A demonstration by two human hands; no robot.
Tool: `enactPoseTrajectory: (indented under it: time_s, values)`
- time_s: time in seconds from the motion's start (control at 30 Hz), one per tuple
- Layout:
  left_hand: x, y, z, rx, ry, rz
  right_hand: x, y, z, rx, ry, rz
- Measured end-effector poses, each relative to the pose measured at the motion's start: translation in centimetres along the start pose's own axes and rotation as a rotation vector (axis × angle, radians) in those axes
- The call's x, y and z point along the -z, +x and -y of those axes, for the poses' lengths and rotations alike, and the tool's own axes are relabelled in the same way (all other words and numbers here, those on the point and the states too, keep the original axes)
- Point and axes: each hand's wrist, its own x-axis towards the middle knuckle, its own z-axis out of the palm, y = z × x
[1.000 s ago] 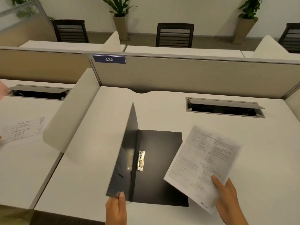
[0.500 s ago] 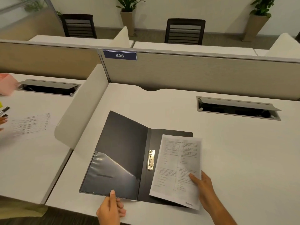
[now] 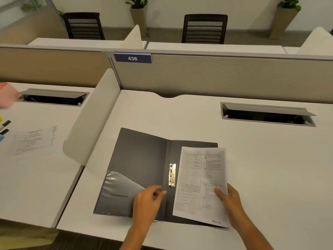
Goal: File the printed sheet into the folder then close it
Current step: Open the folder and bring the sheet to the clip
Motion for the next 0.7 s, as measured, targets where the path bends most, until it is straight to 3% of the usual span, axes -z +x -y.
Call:
enactPoseTrajectory:
  time_s: [0.23,0.7]
  values:
    - [0.6,8.6,-3.8,0.15,-0.205,0.388,0.2,0.1,-0.5,0.018,-0.013,-0.003]
    - [0.1,9.1,-3.5,0.044,-0.053,0.42,-0.2,0.1,-0.7,0.034,-0.063,0.034]
